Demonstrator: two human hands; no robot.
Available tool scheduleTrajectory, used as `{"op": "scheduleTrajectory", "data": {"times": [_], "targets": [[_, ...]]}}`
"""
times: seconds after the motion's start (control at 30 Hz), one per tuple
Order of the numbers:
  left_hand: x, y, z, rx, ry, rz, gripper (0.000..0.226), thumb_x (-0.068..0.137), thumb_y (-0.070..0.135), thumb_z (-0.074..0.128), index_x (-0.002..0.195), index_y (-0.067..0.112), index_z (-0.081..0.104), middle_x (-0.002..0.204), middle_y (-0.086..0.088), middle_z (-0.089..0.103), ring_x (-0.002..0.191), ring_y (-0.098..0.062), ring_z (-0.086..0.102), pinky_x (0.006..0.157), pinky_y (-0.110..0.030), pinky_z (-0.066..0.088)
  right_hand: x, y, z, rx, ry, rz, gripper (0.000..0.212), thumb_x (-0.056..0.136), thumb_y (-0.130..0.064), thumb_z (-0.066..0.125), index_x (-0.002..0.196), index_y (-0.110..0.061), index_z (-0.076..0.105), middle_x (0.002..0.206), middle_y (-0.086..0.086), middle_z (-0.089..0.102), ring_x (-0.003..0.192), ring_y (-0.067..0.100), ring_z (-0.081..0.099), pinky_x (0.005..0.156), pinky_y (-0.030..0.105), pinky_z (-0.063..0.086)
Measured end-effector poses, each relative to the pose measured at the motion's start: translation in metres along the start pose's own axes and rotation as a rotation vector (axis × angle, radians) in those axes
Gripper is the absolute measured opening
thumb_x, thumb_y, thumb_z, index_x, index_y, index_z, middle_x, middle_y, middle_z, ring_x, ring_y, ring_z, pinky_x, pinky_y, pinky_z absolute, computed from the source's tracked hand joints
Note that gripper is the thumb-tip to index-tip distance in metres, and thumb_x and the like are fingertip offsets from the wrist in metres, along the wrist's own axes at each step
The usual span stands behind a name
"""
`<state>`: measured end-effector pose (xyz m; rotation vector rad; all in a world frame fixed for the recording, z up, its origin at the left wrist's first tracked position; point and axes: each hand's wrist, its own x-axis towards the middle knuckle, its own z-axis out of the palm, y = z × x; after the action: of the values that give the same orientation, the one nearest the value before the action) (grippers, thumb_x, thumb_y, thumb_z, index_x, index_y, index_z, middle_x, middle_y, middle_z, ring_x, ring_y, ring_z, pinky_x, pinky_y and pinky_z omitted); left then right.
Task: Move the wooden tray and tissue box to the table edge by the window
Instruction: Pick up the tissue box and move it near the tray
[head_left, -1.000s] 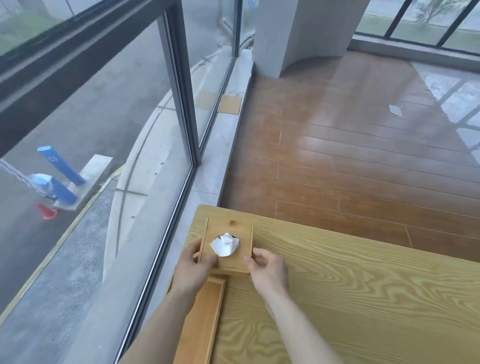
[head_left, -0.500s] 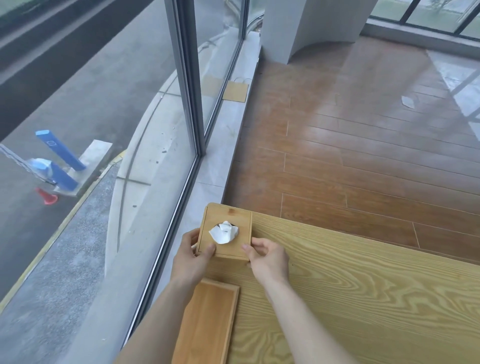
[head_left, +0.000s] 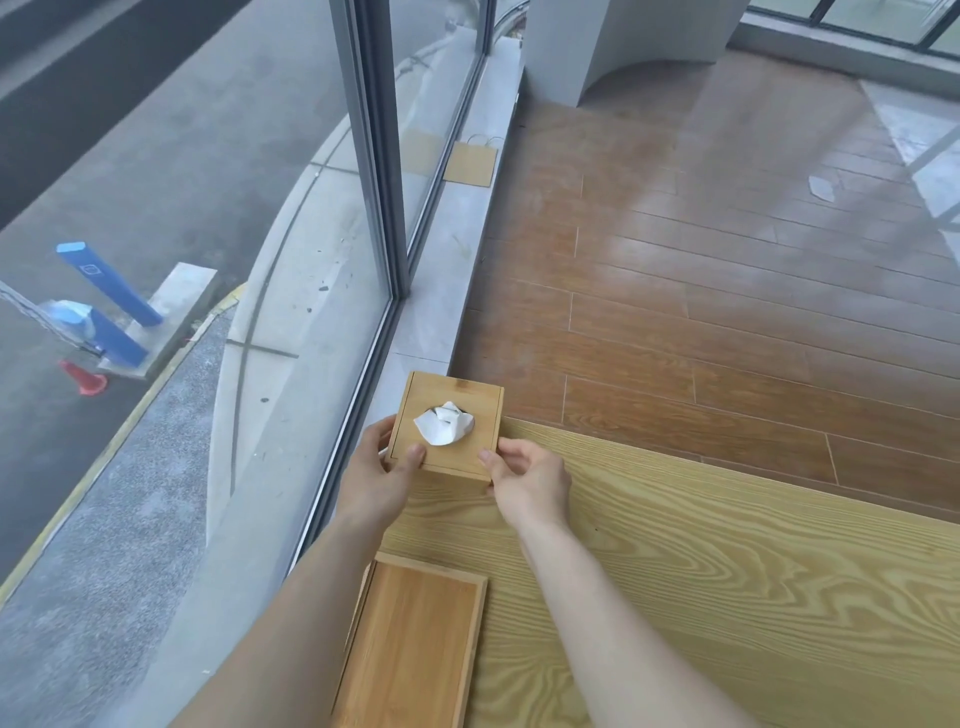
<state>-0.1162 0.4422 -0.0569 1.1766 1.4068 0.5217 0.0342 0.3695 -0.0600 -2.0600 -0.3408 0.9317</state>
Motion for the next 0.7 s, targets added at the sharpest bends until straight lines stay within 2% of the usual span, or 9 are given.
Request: {"op": "scheduleTrajectory", "data": {"times": [0.1, 0.23, 0.37, 0.6, 0.7], "targets": [[0.0046, 0.0023, -0.0012, -0.008, -0.008, 0.009, 0.050, 0.097, 0.027, 0.066, 0.143, 0.031, 0.049, 0.127, 0.008, 0.057, 0.096, 0.005, 0.054, 0.074, -0.020, 0.044, 0.0020, -0.0029, 0.0014, 0.009, -0.004, 0.003, 0.029, 0.086, -0.029, 0.085, 0.113, -0.020, 0.078, 0.095, -0.010, 0.078, 0.092, 0.019, 0.077, 0.091, 0.047, 0.064], [0.0060, 0.0028, -0.0023, -0.012, -0.016, 0.016, 0.050, 0.097, 0.028, 0.066, 0.144, 0.032, 0.049, 0.129, 0.007, 0.056, 0.099, 0.005, 0.054, 0.080, -0.027, 0.044, 0.0003, -0.0045, 0.0029, -0.003, 0.010, -0.001, 0.027, 0.087, -0.029, 0.084, 0.111, -0.022, 0.077, 0.092, -0.012, 0.078, 0.091, 0.019, 0.077, 0.089, 0.047, 0.064], [0.0056, 0.0021, -0.0024, -0.010, -0.016, 0.034, 0.049, 0.097, 0.028, 0.065, 0.143, 0.032, 0.049, 0.127, 0.008, 0.055, 0.098, 0.005, 0.054, 0.074, -0.020, 0.044, -0.0020, -0.0064, 0.0034, -0.012, 0.018, -0.004, 0.029, 0.088, -0.029, 0.084, 0.115, -0.020, 0.077, 0.096, -0.008, 0.079, 0.092, 0.020, 0.077, 0.090, 0.047, 0.064], [0.0064, 0.0013, -0.0015, -0.016, -0.012, 0.032, 0.049, 0.097, 0.028, 0.065, 0.143, 0.034, 0.049, 0.125, 0.008, 0.055, 0.097, 0.005, 0.054, 0.072, -0.019, 0.043, -0.0072, -0.0049, 0.0044, -0.019, 0.054, -0.003, 0.033, 0.088, -0.030, 0.083, 0.119, -0.021, 0.077, 0.093, -0.011, 0.076, 0.094, 0.017, 0.076, 0.095, 0.044, 0.062], [0.0060, 0.0004, -0.0008, -0.009, -0.005, 0.028, 0.050, 0.098, 0.029, 0.065, 0.144, 0.034, 0.048, 0.125, 0.009, 0.053, 0.097, 0.006, 0.053, 0.073, -0.019, 0.042, -0.0067, -0.0053, 0.0026, 0.008, 0.041, 0.011, 0.034, 0.088, -0.029, 0.083, 0.120, -0.019, 0.077, 0.101, -0.006, 0.080, 0.096, 0.018, 0.076, 0.095, 0.045, 0.062]]}}
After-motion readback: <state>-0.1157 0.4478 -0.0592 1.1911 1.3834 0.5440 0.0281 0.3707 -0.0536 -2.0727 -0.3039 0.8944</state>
